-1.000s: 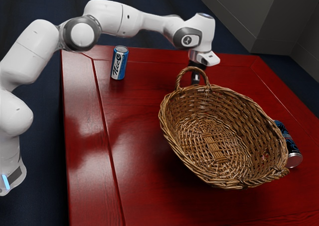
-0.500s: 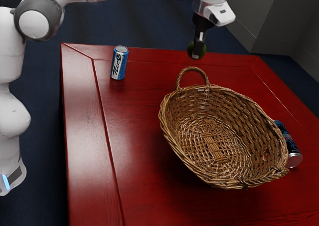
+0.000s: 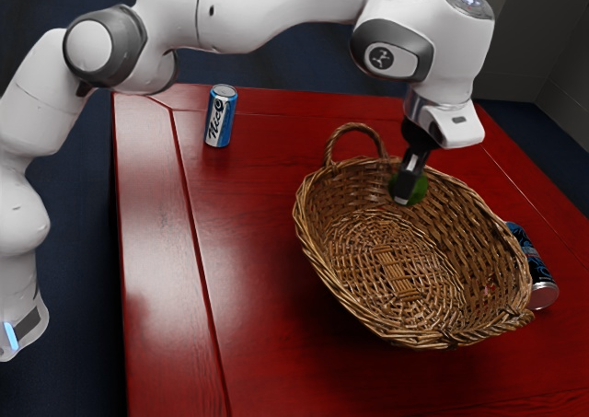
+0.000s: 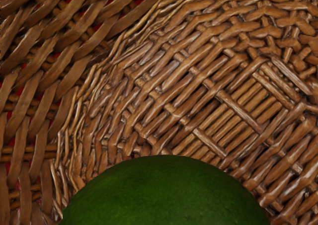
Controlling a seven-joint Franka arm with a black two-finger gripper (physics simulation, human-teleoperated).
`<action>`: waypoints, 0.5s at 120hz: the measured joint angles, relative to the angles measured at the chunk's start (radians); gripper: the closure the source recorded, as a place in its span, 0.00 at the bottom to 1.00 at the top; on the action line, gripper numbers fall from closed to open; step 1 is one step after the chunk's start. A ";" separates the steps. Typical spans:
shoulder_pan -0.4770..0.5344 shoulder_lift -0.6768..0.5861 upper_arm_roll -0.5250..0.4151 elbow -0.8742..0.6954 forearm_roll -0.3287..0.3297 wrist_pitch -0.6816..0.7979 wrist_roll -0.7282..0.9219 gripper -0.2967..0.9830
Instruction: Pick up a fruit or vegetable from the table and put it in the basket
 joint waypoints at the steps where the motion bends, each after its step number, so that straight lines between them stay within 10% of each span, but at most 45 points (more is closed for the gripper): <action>1: -0.002 0.000 0.003 0.000 0.000 0.001 -0.002 0.39; 32: -0.037 -0.047 0.133 -0.007 -0.035 0.032 -0.053 0.26; 38: -0.073 -0.139 0.297 -0.028 -0.092 0.036 -0.050 0.25; 52: -0.478 -0.368 1.108 -0.173 -0.305 0.052 -0.004 0.24; 60: -0.604 -0.437 1.290 -0.223 -0.372 0.063 0.011 0.24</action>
